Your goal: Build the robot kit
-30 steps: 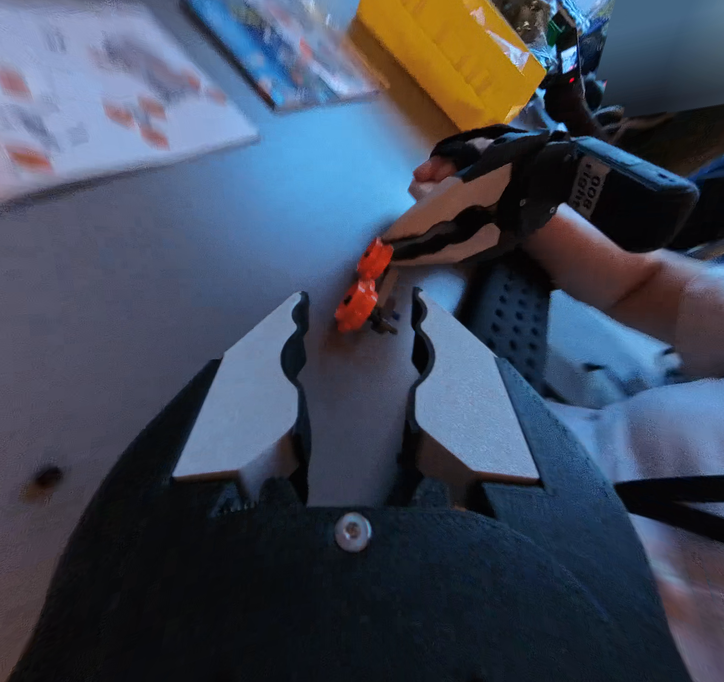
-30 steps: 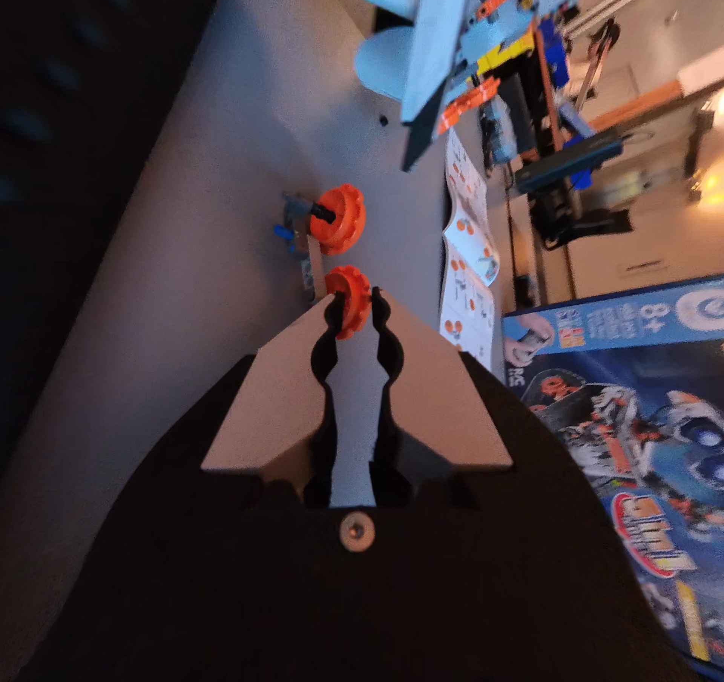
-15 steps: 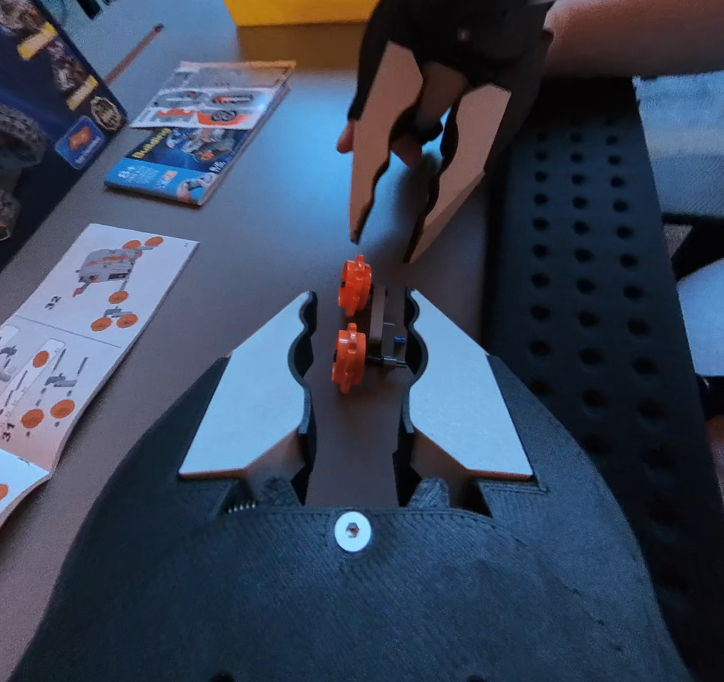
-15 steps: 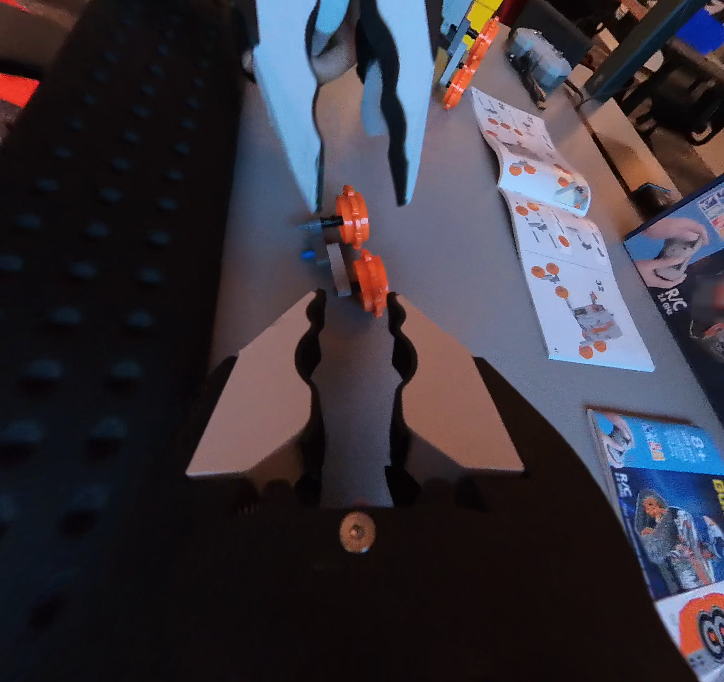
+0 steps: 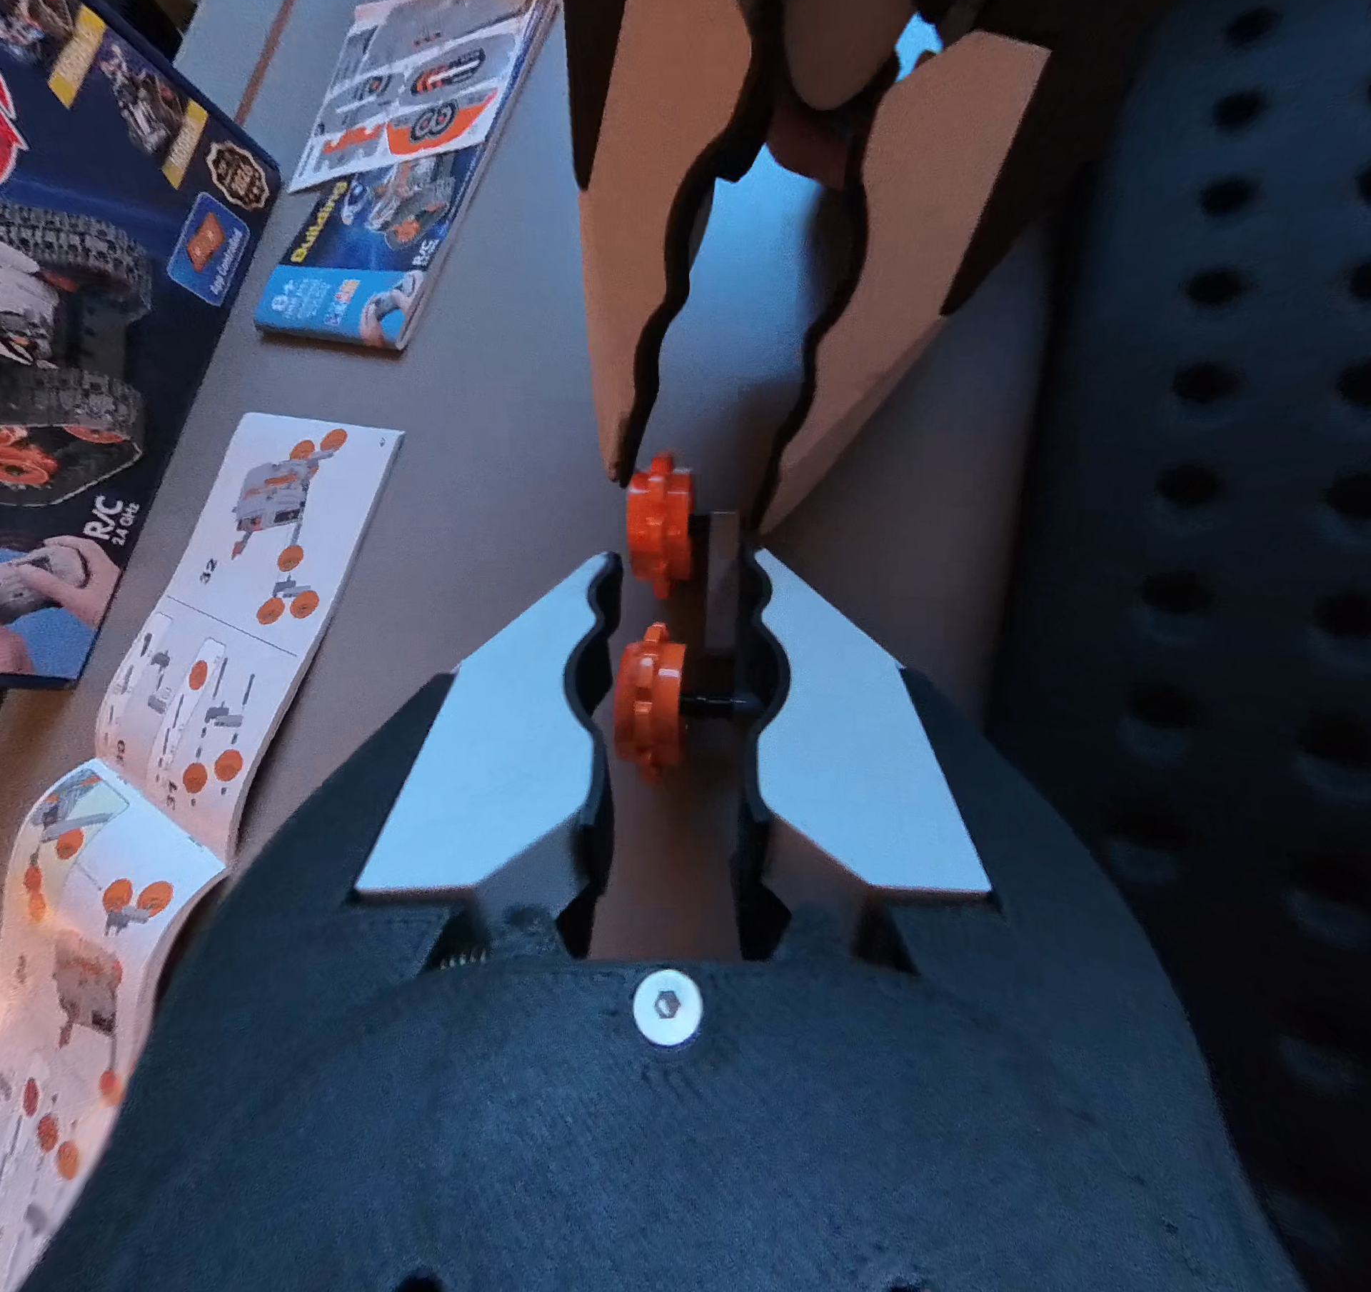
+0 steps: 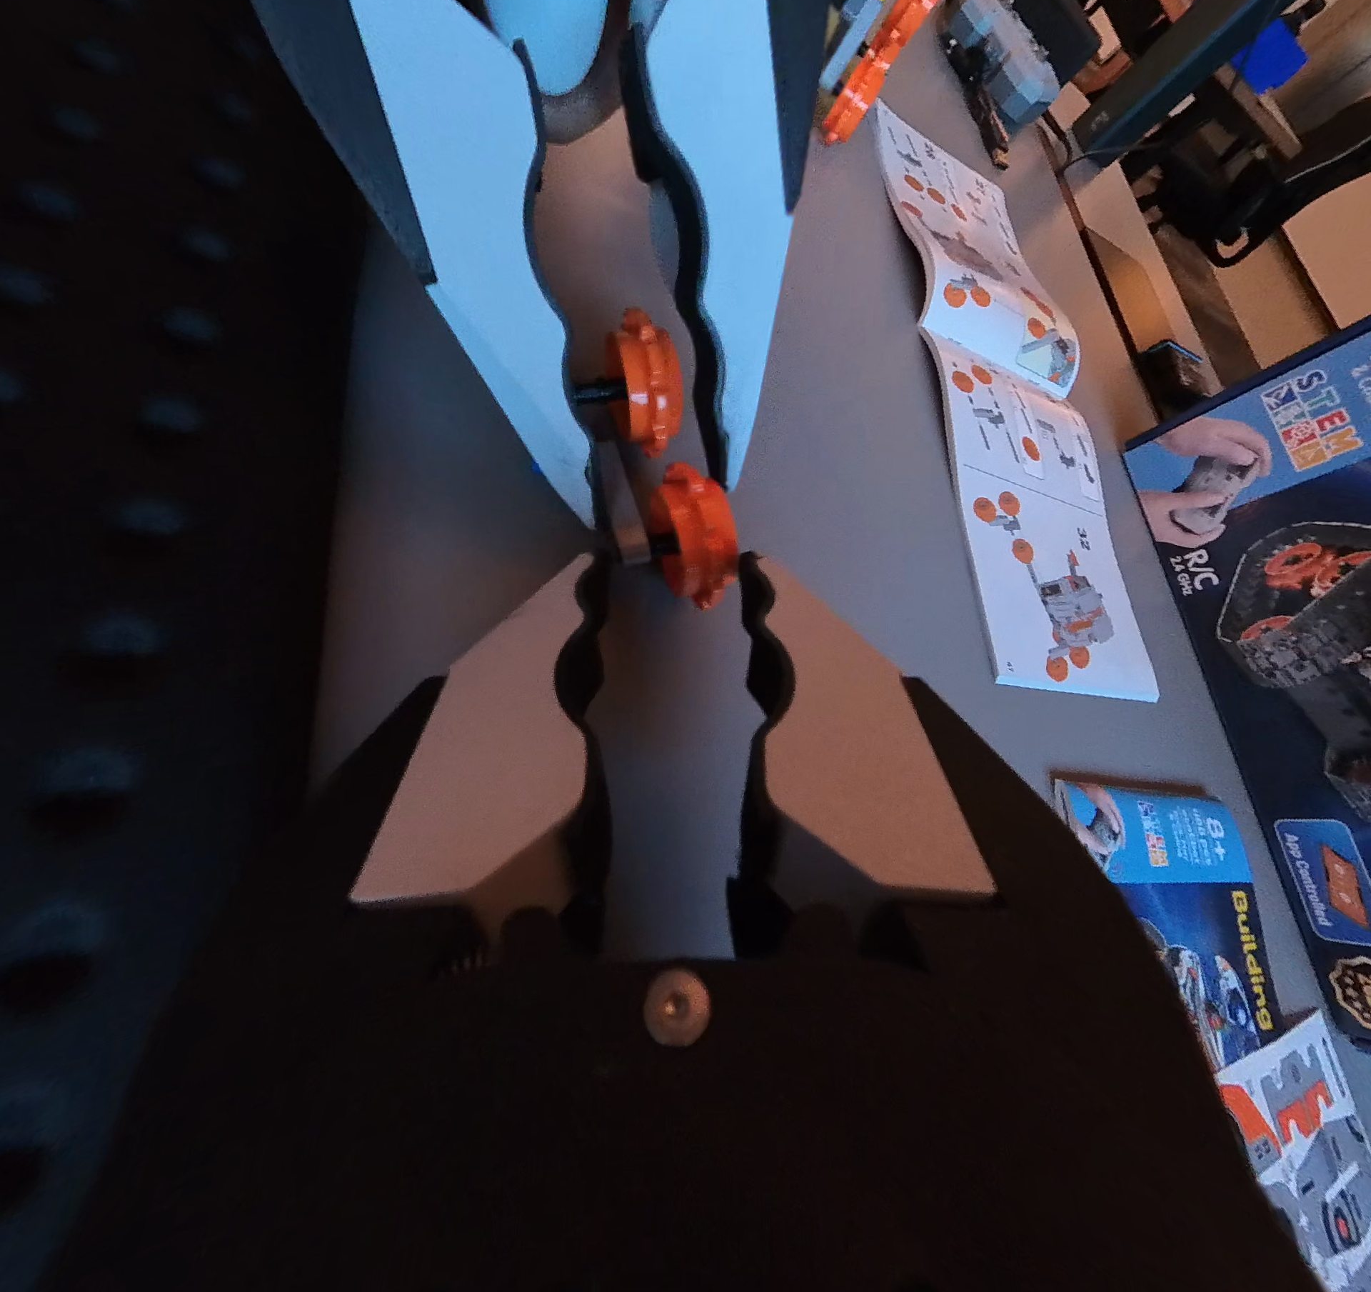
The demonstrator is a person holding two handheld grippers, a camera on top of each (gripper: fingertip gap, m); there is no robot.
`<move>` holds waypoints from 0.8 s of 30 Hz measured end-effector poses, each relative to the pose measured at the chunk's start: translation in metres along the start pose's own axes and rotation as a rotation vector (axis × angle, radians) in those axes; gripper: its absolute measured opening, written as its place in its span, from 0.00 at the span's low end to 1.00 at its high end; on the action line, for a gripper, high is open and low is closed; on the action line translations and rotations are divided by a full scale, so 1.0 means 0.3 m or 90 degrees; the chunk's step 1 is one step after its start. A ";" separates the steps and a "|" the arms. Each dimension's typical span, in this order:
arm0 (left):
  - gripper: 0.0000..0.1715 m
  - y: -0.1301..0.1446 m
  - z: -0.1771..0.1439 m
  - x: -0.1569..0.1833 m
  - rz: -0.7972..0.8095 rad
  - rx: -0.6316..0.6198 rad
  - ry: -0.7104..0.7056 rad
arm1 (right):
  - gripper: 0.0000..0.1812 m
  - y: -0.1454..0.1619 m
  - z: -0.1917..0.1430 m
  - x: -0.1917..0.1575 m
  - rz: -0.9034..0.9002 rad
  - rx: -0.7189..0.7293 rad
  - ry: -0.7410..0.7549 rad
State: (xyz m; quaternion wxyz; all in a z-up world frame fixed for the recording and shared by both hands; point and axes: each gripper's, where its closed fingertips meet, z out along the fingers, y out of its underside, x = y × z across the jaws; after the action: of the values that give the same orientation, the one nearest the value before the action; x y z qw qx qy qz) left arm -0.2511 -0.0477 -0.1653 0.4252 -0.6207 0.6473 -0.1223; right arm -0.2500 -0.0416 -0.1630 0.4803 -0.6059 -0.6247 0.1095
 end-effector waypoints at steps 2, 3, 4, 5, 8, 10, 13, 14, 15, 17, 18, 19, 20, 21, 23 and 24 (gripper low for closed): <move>0.18 0.008 0.006 0.014 -0.007 -0.007 0.014 | 0.18 0.004 0.000 -0.006 -0.011 -0.007 -0.001; 0.20 0.019 0.013 0.016 -0.009 -0.020 0.017 | 0.18 0.006 0.000 -0.009 -0.016 -0.011 -0.001; 0.21 0.026 0.018 0.017 -0.009 -0.025 0.019 | 0.18 0.002 0.001 -0.011 -0.021 -0.009 -0.001; 0.19 0.023 0.019 0.023 -0.010 -0.021 0.026 | 0.18 0.000 0.002 -0.012 -0.029 -0.008 -0.001; 0.16 0.022 0.021 0.017 -0.005 -0.020 0.017 | 0.18 -0.001 0.006 -0.015 -0.032 -0.007 -0.004; 0.16 0.022 0.021 0.016 0.000 -0.016 0.012 | 0.18 0.001 0.007 -0.013 -0.043 -0.008 -0.001; 0.16 0.024 0.021 0.014 -0.006 -0.013 0.011 | 0.19 0.003 0.013 -0.009 -0.098 -0.022 0.026; 0.16 0.024 0.021 0.013 -0.008 -0.011 0.012 | 0.19 0.003 0.014 -0.008 -0.109 -0.025 0.032; 0.16 0.025 0.021 0.012 -0.012 -0.010 0.013 | 0.19 0.003 0.015 -0.007 -0.113 -0.026 0.034; 0.16 0.025 0.021 0.010 -0.014 -0.008 0.014 | 0.19 0.003 0.017 -0.005 -0.115 -0.025 0.034; 0.16 0.025 0.022 0.010 -0.011 -0.007 0.013 | 0.19 0.000 0.019 -0.005 -0.122 -0.023 0.035; 0.16 0.024 0.021 0.010 -0.004 -0.007 0.012 | 0.19 0.000 0.020 -0.005 -0.129 -0.023 0.035; 0.16 0.023 0.021 0.010 0.005 -0.006 0.009 | 0.19 -0.001 0.021 -0.006 -0.127 -0.023 0.033; 0.16 0.022 0.020 0.011 0.012 -0.004 0.007 | 0.19 -0.003 0.022 -0.008 -0.119 -0.021 0.028; 0.16 0.020 0.020 0.013 0.018 0.001 0.007 | 0.19 -0.002 0.020 -0.009 -0.110 -0.022 0.023; 0.16 0.020 0.019 0.013 0.016 0.001 0.009 | 0.19 -0.002 0.021 -0.010 -0.108 -0.024 0.023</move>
State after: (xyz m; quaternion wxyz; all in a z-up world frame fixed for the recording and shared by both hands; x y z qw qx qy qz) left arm -0.2507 -0.0479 -0.1745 0.4227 -0.6115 0.6577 -0.1216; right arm -0.2556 -0.0415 -0.1671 0.4876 -0.5614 -0.6671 0.0457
